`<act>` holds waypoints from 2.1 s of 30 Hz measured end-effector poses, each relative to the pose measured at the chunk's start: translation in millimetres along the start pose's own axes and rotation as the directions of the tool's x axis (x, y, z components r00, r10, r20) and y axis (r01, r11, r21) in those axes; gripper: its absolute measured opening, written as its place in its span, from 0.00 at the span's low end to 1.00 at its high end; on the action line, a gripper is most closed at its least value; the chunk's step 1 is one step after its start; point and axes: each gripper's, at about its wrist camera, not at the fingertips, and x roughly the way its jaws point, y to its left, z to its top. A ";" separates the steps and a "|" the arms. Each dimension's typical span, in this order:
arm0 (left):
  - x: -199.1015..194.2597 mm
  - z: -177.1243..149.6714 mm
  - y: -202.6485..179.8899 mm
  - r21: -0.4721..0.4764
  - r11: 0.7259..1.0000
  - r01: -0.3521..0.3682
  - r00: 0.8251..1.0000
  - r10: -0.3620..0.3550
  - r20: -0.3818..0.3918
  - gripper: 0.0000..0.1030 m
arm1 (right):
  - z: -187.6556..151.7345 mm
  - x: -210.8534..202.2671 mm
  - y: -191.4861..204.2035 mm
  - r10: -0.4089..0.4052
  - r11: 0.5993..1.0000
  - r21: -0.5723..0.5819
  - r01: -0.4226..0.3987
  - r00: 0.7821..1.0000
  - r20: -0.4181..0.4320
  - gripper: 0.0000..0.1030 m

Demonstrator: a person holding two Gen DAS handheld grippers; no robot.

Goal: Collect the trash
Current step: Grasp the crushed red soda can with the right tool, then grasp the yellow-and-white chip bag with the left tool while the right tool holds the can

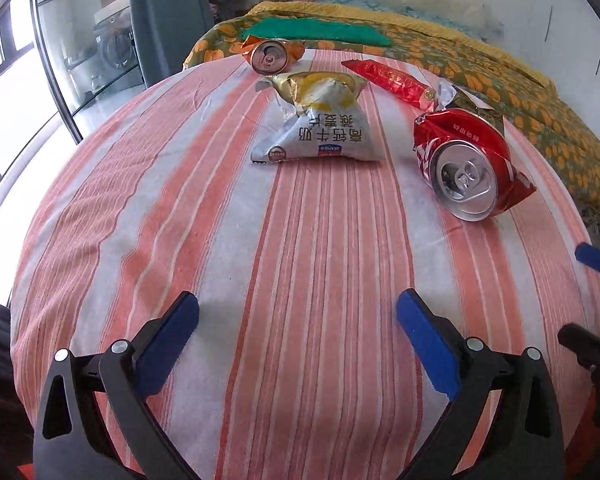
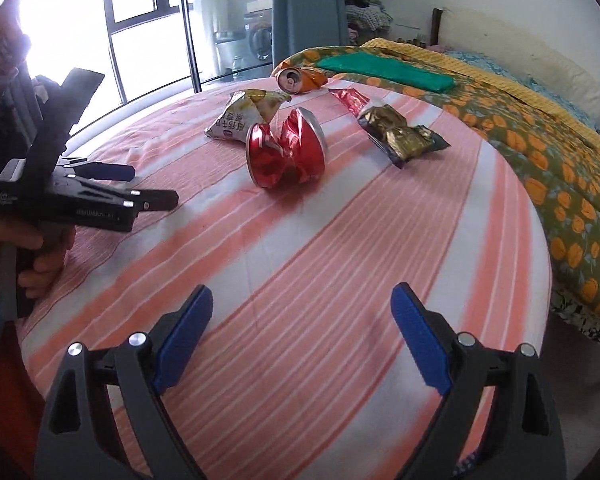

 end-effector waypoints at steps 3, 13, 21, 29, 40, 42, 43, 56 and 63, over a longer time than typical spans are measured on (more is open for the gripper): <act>0.7 0.6 0.9 -0.005 1.000 0.009 1.000 -0.009 -0.001 0.95 | 25.8 21.3 2.9 0.029 0.998 -0.052 -0.029 1.000 -0.007 0.86; 2.2 2.2 0.4 -0.004 1.000 0.008 1.000 -0.008 -0.002 0.96 | 87.2 90.5 8.5 0.085 0.985 -0.142 -0.100 0.991 -0.104 0.84; 2.6 2.6 0.0 -0.003 1.000 0.008 1.000 -0.008 -0.002 0.96 | 76.7 75.7 -4.4 0.037 0.998 -0.050 -0.042 0.993 -0.110 0.59; 2.7 2.8 -0.3 -0.003 1.000 0.004 1.000 -0.004 -0.002 0.96 | 21.7 28.8 -1.1 -0.107 0.989 0.091 0.117 0.988 -0.113 0.60; 2.0 2.6 0.5 -0.009 1.000 0.007 1.000 -0.007 0.000 0.96 | 8.5 25.9 -0.7 -0.123 0.980 0.149 0.132 0.990 -0.066 0.75; 1.9 5.4 0.1 -0.005 1.000 0.016 1.000 -0.016 0.000 0.96 | 7.6 25.6 0.9 -0.132 0.980 0.145 0.140 0.989 -0.061 0.75; 1.9 9.4 0.0 -0.006 1.000 0.027 1.000 -0.027 0.005 0.96 | 7.0 25.5 1.6 -0.136 0.979 0.142 0.143 0.989 -0.059 0.75; 59.0 96.0 -24.3 -0.060 0.997 -0.053 0.999 0.053 -0.006 0.96 | 6.7 26.2 0.3 -0.140 0.978 0.147 0.148 0.988 -0.063 0.76; 62.3 98.4 -16.5 -0.062 0.997 -0.051 0.999 0.052 0.011 0.75 | 6.8 26.2 -0.1 -0.137 0.978 0.148 0.145 0.989 -0.063 0.76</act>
